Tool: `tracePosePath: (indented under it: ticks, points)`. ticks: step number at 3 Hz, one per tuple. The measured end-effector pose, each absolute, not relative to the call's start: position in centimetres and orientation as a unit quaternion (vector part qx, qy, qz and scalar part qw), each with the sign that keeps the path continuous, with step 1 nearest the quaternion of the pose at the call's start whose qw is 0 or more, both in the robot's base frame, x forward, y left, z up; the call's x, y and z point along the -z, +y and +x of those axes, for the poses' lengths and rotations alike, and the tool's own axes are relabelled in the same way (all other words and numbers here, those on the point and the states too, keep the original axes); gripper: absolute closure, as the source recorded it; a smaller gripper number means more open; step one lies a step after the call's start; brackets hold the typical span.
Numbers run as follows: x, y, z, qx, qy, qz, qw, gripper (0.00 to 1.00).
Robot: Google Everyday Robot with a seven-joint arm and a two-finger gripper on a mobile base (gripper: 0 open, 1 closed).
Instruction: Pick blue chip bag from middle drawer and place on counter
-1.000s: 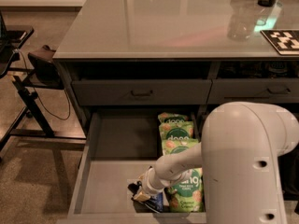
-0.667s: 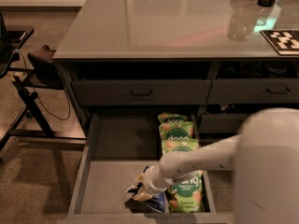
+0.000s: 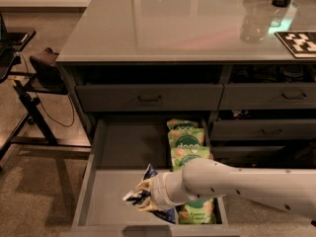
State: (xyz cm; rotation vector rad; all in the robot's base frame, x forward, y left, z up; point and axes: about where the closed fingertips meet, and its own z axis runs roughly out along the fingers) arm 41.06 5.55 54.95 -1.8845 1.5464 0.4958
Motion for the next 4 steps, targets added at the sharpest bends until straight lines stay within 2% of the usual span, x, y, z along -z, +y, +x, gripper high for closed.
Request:
tracePosePath:
  ticks: [1, 2, 3, 4]
  points:
    - [-62.3, 6.7, 39.4, -0.183, 0.555, -0.722, 0.371, 1.0]
    - [-69.1, 7.2, 40.0, -0.18, 0.536, -0.72, 0.402, 1.0]
    - [-76.6, 8.4, 43.7, -0.188, 0.522, -0.701, 0.448, 1.0]
    - [-76.6, 8.4, 43.7, -0.188, 0.522, -0.701, 0.448, 1.0]
